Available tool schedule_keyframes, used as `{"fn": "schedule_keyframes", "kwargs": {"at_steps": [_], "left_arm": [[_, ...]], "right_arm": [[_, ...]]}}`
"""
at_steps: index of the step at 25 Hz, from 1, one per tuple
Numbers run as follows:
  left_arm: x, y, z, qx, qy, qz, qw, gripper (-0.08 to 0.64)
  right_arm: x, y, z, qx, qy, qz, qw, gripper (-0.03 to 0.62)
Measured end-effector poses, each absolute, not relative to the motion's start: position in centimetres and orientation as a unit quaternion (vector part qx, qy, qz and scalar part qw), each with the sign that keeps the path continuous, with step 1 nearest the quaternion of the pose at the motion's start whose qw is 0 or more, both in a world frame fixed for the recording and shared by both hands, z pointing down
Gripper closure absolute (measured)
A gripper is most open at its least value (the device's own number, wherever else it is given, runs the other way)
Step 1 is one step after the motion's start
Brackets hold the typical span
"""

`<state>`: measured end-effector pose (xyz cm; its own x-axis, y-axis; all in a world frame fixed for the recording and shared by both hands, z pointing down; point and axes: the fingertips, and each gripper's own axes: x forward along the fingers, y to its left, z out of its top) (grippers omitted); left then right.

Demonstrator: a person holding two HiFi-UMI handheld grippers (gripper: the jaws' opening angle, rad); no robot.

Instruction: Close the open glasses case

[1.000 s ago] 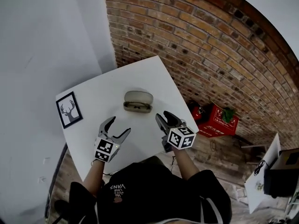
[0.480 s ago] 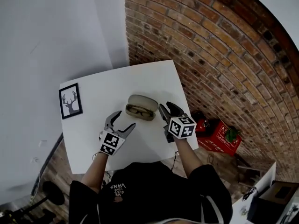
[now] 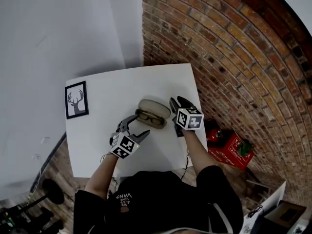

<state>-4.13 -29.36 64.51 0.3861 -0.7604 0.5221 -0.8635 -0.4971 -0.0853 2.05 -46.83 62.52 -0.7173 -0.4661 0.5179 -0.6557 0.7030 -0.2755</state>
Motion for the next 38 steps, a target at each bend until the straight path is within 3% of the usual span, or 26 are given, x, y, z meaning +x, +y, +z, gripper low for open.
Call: {"fn": "schedule_keyframes", "kwargs": {"at_steps": [9, 22, 38], "left_arm": [[-3.8, -28.8, 65.8, 0.835, -0.469, 0.266, 0.114, 0.214], [-3.5, -25.8, 67.8, 0.85, -0.417, 0.297, 0.126, 0.202], [-3.9, -22.7, 67.8, 0.865, -0.384, 0.3, 0.124, 0.192]], "right_arm": [[0.9, -46.4, 65.3, 0.306, -0.887, 0.24, 0.247, 0.448], [1.7, -42.1, 62.9, 0.337, -0.883, 0.248, 0.212, 0.46], [2.1, -36.3, 63.0, 0.36, -0.872, 0.251, 0.218, 0.462]]}}
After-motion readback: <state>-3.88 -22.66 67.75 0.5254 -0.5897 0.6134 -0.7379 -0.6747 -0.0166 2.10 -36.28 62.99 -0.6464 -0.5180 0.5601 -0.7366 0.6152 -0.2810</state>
